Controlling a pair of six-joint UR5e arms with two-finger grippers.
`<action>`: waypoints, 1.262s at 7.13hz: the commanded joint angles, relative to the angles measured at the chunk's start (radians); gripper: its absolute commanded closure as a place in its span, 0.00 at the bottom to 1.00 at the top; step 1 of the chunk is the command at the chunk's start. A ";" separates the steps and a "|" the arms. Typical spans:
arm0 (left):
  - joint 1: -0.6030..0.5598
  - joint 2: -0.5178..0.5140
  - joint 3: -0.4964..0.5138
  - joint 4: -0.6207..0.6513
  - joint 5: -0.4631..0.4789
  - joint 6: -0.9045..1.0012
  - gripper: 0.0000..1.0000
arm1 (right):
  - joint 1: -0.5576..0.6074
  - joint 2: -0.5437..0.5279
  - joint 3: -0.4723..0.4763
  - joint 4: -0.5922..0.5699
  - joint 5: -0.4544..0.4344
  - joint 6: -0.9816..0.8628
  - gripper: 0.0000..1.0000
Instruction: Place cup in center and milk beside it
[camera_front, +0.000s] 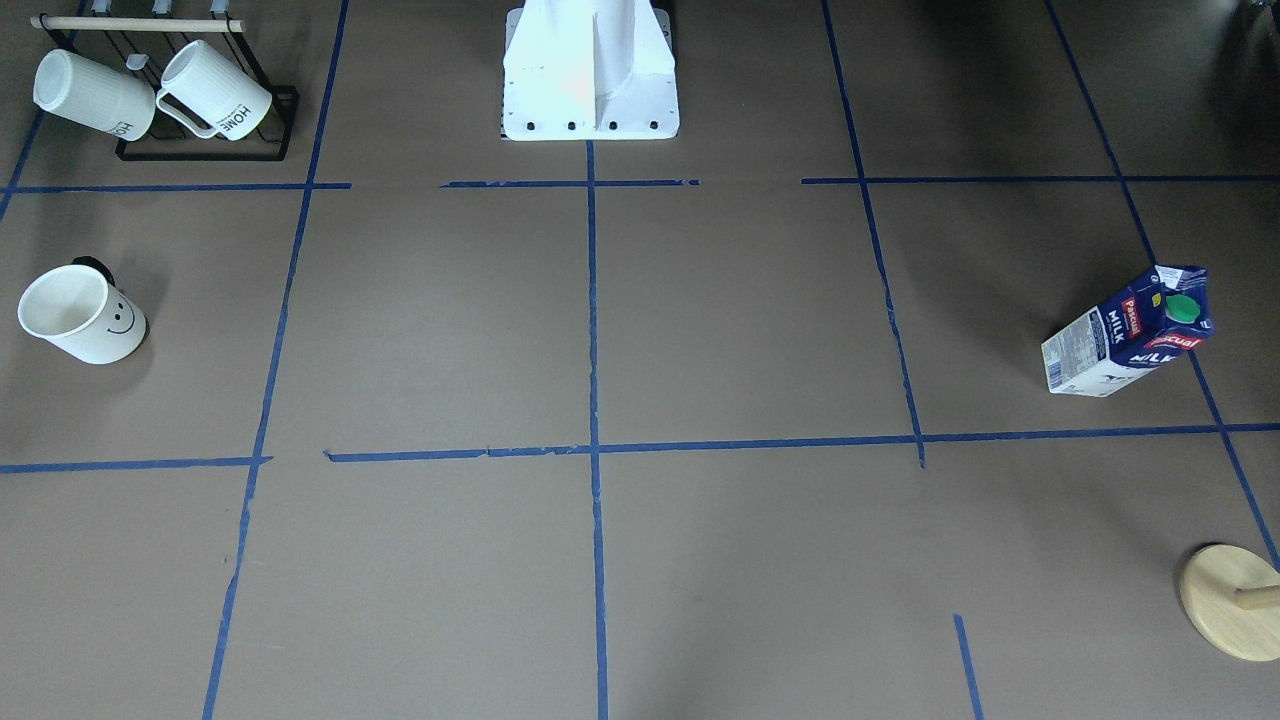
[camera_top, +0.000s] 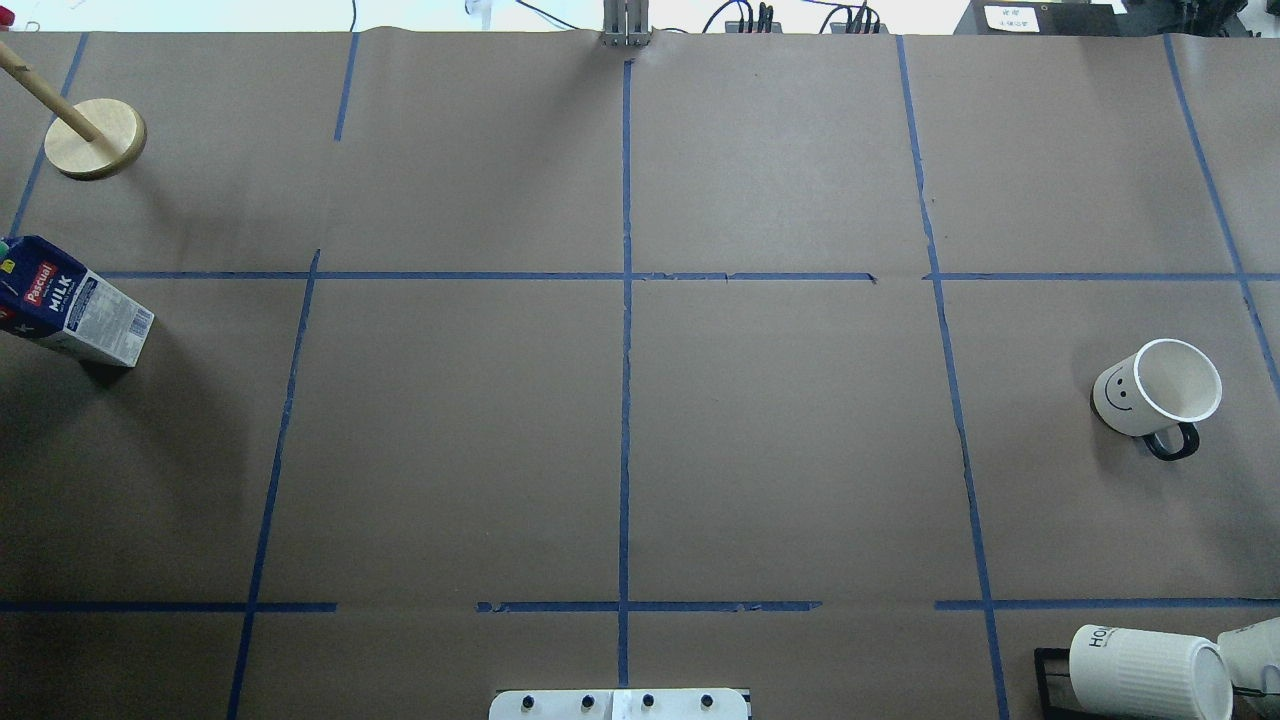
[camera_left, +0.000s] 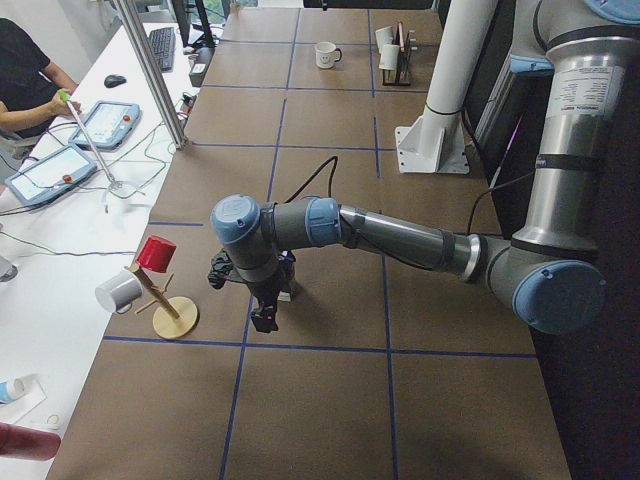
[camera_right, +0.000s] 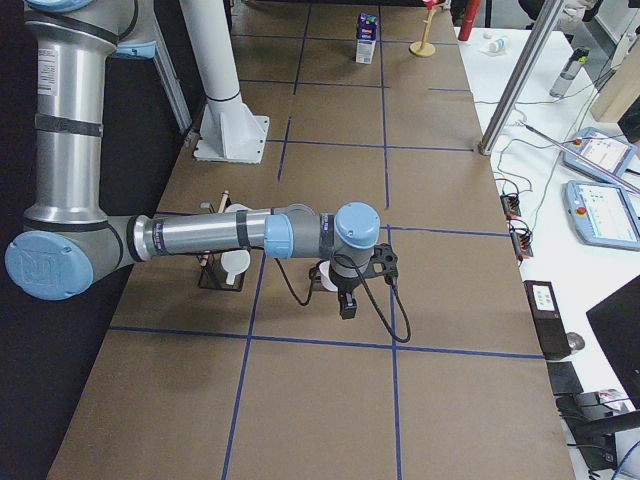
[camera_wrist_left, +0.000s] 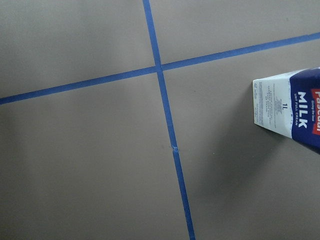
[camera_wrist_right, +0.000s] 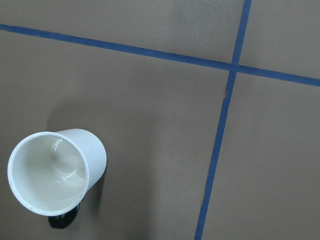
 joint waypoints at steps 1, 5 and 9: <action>0.005 0.053 -0.042 -0.059 0.043 0.062 0.00 | 0.000 -0.001 0.001 0.000 -0.001 0.000 0.00; 0.014 0.066 -0.065 -0.055 0.041 0.058 0.00 | 0.000 -0.002 -0.003 0.055 0.035 -0.006 0.00; 0.014 0.068 -0.058 -0.064 0.043 0.061 0.00 | -0.202 -0.028 -0.006 0.282 0.013 0.348 0.02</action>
